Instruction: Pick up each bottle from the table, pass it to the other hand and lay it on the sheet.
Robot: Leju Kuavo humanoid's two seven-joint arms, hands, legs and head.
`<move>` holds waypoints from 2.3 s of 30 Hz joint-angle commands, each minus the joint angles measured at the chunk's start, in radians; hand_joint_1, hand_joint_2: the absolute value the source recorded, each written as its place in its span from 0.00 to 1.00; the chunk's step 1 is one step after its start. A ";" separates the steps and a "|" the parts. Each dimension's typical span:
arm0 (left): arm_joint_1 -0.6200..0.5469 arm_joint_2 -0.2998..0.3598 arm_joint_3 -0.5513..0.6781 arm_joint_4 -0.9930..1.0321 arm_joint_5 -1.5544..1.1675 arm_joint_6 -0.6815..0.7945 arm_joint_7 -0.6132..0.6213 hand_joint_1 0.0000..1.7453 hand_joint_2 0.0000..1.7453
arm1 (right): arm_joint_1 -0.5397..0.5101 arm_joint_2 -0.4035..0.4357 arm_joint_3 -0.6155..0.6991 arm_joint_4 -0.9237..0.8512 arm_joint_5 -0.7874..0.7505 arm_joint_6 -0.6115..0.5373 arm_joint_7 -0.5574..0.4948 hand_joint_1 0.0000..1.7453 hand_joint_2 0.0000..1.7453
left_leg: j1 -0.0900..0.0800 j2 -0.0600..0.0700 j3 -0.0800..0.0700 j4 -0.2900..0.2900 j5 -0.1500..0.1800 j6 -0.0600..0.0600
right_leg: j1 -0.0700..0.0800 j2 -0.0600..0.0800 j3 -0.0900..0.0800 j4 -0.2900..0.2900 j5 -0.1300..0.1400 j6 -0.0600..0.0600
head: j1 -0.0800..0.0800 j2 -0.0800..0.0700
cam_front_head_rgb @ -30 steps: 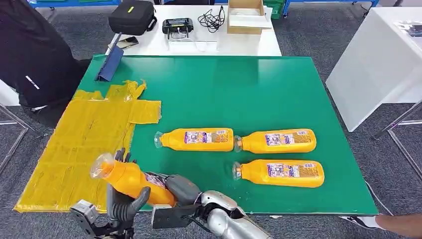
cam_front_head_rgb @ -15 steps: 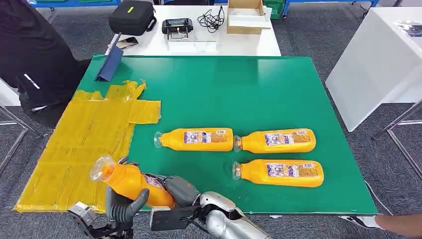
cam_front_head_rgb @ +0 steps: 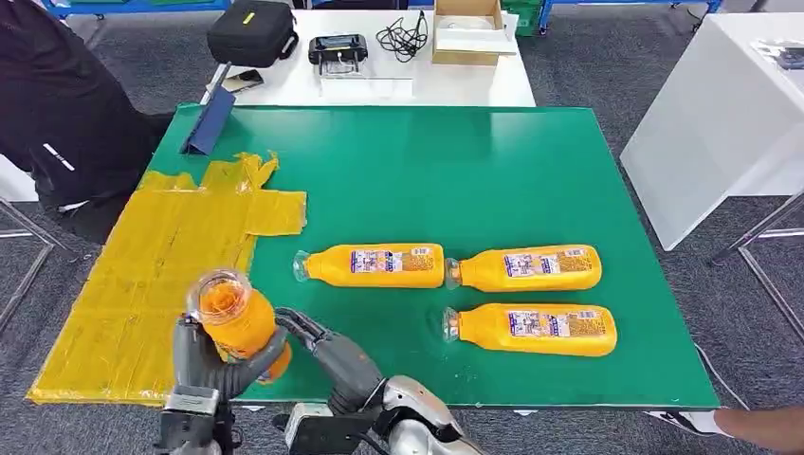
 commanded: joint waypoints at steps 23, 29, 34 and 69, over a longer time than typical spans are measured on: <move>-0.422 0.253 0.146 0.996 -0.971 0.204 0.406 1.00 1.00 | -0.079 -0.208 -0.260 -0.275 0.040 -0.067 -0.025 0.00 1.00 | -0.001 -0.004 0.002 -0.002 0.004 0.002 | -0.001 -0.004 0.003 -0.003 0.002 0.001 | 0.001 0.000; -0.416 0.252 0.128 1.000 -0.969 0.193 0.388 1.00 1.00 | -0.085 -0.207 -0.277 -0.274 0.056 -0.071 -0.023 0.00 1.00 | -0.004 -0.001 0.004 -0.002 0.002 0.000 | -0.004 -0.001 0.004 -0.001 0.001 0.000 | 0.000 0.000; -0.413 0.264 0.065 0.997 -0.992 0.156 0.375 0.34 1.00 | -0.204 -0.219 -0.260 -0.123 0.072 0.028 0.082 0.00 1.00 | -0.004 0.001 0.004 -0.001 0.002 0.000 | -0.004 0.000 0.003 0.000 0.002 0.000 | 0.000 0.000; -0.561 0.323 -0.120 0.878 -0.206 -0.291 0.005 0.00 0.00 | -0.622 -0.053 -0.207 0.673 0.132 0.194 0.173 0.00 1.00 | -0.004 -0.005 -0.008 0.002 0.013 -0.001 | -0.003 -0.006 -0.008 0.004 0.010 -0.001 | 0.000 0.000</move>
